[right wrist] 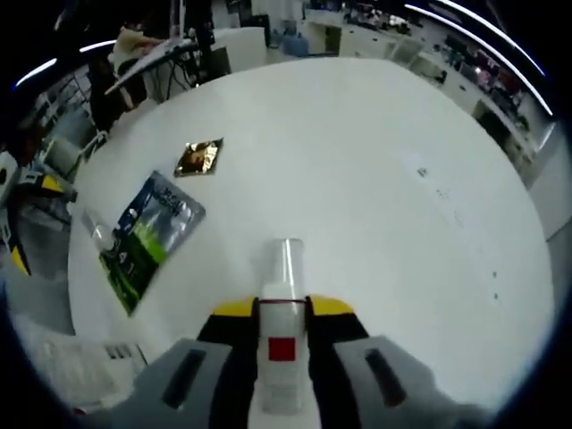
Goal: Arrange the skincare products in the storage area until every visible bottle or jar stands upright without overlapping.
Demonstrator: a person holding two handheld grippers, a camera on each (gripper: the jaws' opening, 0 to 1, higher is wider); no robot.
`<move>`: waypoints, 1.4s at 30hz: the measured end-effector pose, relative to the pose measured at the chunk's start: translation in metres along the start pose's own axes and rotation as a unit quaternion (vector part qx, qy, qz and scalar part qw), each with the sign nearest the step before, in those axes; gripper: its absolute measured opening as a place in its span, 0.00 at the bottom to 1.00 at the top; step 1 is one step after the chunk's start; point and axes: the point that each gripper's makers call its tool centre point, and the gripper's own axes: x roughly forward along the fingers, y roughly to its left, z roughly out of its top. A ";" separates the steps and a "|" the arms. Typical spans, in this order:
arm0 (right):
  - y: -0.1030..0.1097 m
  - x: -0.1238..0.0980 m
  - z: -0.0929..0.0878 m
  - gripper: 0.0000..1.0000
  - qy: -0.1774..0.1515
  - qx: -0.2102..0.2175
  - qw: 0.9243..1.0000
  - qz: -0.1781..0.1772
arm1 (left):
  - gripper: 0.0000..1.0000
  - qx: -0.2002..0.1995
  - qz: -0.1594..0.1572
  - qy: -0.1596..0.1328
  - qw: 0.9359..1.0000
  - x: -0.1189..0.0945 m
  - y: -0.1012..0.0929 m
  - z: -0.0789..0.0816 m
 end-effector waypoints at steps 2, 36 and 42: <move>-0.004 -0.009 -0.002 0.20 -0.011 0.014 1.000 -0.007 | 0.77 0.004 -0.001 -0.001 1.000 -0.001 -0.001 0.002; 0.005 -0.156 -0.099 0.20 -0.153 0.174 0.967 -0.110 | 0.74 0.049 -0.042 -0.010 0.998 -0.017 -0.041 0.019; 0.026 -0.179 -0.120 0.20 -0.176 0.203 0.955 -0.128 | 0.74 0.059 -0.066 0.000 0.996 -0.011 -0.058 0.018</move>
